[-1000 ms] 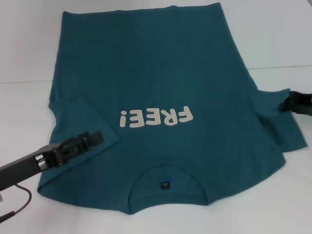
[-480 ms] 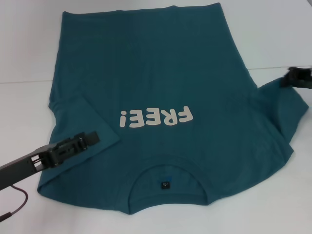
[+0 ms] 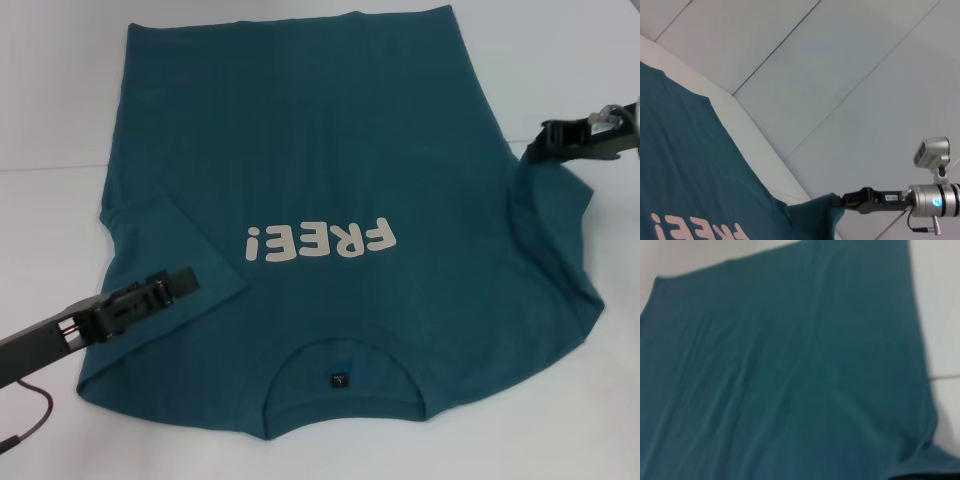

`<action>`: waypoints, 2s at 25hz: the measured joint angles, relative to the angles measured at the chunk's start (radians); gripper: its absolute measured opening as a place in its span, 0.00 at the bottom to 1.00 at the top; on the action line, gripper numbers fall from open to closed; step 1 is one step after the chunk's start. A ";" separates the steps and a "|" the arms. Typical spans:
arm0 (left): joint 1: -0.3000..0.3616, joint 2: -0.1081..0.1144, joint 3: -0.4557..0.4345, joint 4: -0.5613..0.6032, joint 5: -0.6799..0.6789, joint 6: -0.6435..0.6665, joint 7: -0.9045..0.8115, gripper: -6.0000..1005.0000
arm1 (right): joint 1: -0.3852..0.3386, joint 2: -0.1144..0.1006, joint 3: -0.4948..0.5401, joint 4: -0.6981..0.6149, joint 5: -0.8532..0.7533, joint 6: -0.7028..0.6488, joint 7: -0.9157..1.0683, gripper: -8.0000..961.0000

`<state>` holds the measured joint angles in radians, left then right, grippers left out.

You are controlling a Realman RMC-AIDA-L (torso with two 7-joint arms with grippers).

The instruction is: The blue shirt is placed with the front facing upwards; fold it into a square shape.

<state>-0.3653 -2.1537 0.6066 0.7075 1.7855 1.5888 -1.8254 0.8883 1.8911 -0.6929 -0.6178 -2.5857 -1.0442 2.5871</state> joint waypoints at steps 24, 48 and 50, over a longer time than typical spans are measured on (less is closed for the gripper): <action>-0.011 -0.005 -0.027 -0.026 -0.001 -0.034 0.007 0.79 | 0.065 0.053 -0.083 0.109 -0.001 0.145 0.125 0.03; -0.007 0.000 -0.027 -0.037 -0.008 -0.049 -0.001 0.79 | 0.081 0.055 -0.112 0.081 -0.003 0.086 0.016 0.59; -0.009 0.000 -0.027 -0.037 -0.009 -0.048 -0.001 0.79 | 0.062 0.044 -0.113 0.035 -0.011 0.031 0.015 0.69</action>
<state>-0.3740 -2.1537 0.5798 0.6703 1.7769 1.5413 -1.8265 0.9507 1.9354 -0.8057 -0.5830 -2.5966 -1.0129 2.6023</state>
